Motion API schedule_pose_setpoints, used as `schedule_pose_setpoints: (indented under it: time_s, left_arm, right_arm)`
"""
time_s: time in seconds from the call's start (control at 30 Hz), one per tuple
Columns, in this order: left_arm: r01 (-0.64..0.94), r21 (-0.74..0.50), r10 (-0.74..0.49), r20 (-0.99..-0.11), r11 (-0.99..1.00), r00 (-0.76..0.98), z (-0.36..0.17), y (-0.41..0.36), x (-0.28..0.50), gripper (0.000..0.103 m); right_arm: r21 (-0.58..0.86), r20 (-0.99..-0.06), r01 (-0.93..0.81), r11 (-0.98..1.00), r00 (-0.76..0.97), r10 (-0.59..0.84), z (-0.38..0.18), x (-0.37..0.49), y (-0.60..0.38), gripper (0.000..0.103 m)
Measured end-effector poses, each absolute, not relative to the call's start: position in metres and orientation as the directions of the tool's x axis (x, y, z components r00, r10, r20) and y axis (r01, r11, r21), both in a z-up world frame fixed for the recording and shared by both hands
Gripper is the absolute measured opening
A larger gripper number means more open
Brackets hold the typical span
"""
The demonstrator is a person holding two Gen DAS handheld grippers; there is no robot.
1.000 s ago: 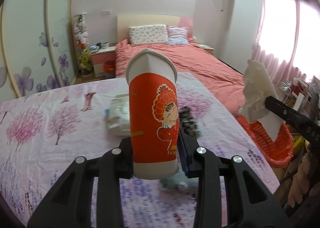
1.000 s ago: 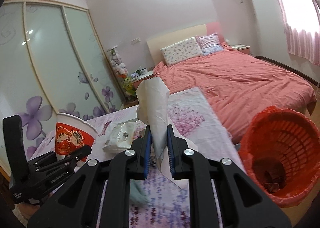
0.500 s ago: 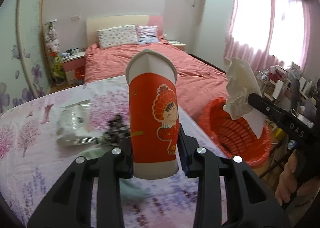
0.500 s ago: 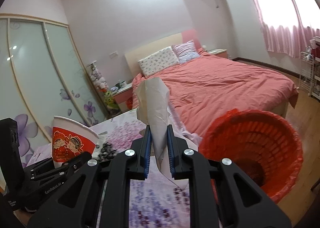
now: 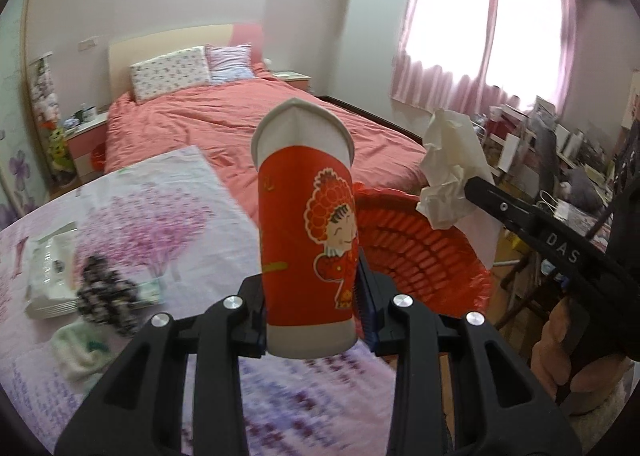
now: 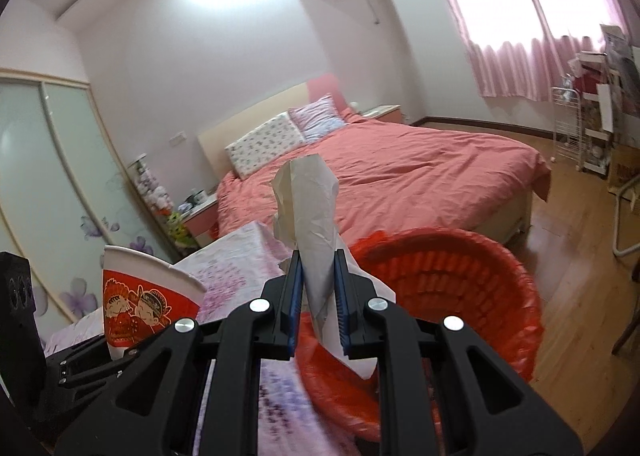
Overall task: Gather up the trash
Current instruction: 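Carry the cup and tissue with both tools over the orange basket, then open both tools to drop the cup and tissue into the basket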
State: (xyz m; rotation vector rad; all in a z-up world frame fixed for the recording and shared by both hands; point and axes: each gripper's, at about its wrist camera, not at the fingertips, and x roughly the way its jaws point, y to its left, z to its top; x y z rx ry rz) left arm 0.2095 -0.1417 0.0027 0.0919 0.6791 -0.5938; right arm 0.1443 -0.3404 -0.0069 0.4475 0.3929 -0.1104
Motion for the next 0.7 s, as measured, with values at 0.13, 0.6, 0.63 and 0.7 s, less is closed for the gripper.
schedule_pose_setpoints:
  time_s: [0.13, 0.6, 0.63, 0.7]
  left_arm:
    - [0.577, -0.113, -0.508, -0.631, 0.809, 0.587, -0.007, -0.169, 0.216, 0.034]
    - [0.635, -0.112, -0.517, -0.696, 0.764, 0.499, -0.045, -0.239, 0.238, 0.035]
    - [0.634, -0.108, -0.510, -0.703, 0.766, 0.496, -0.047, -0.242, 0.239, 0.035]
    - [0.627, -0.099, -0.494, -0.714, 0.773, 0.496, -0.054, -0.245, 0.242, 0.038]
  right_arm:
    - [0.413, -0.404, 0.225, 0.882, 0.914, -0.044, -0.014, 0.142, -0.358, 0.015]
    - [0.475, -0.457, 0.310, 0.823, 0.887, -0.071, -0.042, 0.149, -0.401, 0.015]
    - [0.482, -0.464, 0.311, 0.819, 0.884, -0.062, -0.045, 0.151, -0.403, 0.016]
    - [0.489, -0.474, 0.320, 0.811, 0.878, -0.061, -0.046, 0.151, -0.407, 0.018]
